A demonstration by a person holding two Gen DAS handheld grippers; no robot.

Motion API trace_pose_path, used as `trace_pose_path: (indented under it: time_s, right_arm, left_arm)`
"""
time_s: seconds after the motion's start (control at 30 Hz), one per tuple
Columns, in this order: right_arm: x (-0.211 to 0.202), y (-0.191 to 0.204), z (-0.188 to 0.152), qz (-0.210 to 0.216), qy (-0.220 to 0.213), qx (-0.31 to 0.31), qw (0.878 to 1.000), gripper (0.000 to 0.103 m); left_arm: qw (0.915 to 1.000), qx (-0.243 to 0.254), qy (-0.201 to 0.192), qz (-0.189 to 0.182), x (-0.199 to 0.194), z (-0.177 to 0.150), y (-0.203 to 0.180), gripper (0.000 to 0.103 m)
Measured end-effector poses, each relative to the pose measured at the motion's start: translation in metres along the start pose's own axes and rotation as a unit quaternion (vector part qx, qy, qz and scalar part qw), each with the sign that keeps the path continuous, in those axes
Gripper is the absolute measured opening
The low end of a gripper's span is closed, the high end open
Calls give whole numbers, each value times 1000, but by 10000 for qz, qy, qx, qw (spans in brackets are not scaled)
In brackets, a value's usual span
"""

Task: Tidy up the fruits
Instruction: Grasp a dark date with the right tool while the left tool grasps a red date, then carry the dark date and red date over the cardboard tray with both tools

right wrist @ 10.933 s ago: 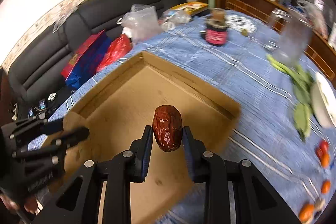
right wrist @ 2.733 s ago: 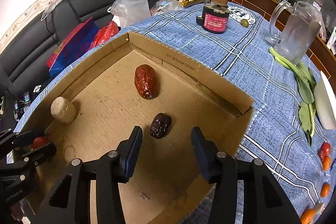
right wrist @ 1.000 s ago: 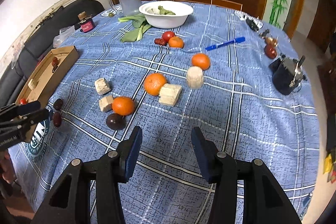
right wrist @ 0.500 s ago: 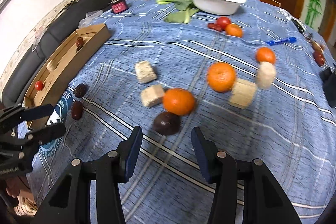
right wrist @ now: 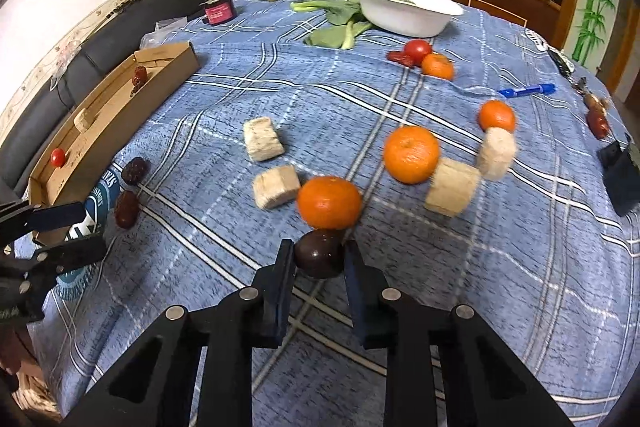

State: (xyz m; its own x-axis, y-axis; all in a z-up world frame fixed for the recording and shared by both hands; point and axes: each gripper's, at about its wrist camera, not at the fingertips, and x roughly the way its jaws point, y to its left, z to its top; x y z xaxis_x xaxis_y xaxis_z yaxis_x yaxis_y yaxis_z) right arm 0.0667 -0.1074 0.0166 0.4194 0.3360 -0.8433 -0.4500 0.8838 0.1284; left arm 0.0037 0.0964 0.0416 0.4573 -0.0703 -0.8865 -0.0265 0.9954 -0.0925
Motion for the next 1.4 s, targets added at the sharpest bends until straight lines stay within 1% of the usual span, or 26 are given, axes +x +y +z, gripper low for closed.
trace_pose_path:
  time_s: [0.2,0.23,0.27,0.33,0.37,0.43,0.73,0.83,1.03,1.13,1.4]
  right_arm:
    - [-13,-12,-13,-90,18,92,9999,26]
    - [-15,-13,-15,-108,36,95,9999,26]
    - [-16,-14,-16,-135,43,97,9999,26]
    - [-19,-17,-20,-139,44,124,9998,26]
    - [-19,-18,-21,-136,44,140,9998,26]
    - [-21,-19,-21,-140,30,164,9998,26]
    - [-28,-21,-24,-205,-46,247,9995,26]
    - [-33,-22,-26,-222,-61,302,9993,26]
    - [-42,-26,-30,-286,-98,404,9987,26]
    - [-45,-27,-31,-346,-86,433,9984,26]
    - [-51,-21,-27,-415,-141,526,9977,26]
  left_arm:
    - [9997,-159,97,-130,18,5,3,57]
    - [9996,-201,94,-167,21,6,4,54]
    - [9994,-265,111,-177,24,7,6,42]
    - [9989,-377,129,-247,29,8,9,30]
    - [9988,-404,78,-275,28,9,10,19]
    - [9983,-418,81,-396,29,8,10,19]
    - [9979,-278,-77,-588,15,5,6,19]
    - [9978,-161,-149,-624,8,4,1,19]
    - [9970,153,-170,-735,-1,-4,-15,19]
    - [9962,232,-194,-818,-3,-5,-20,19]
    - [9952,203,-314,-905,-16,0,-8,19]
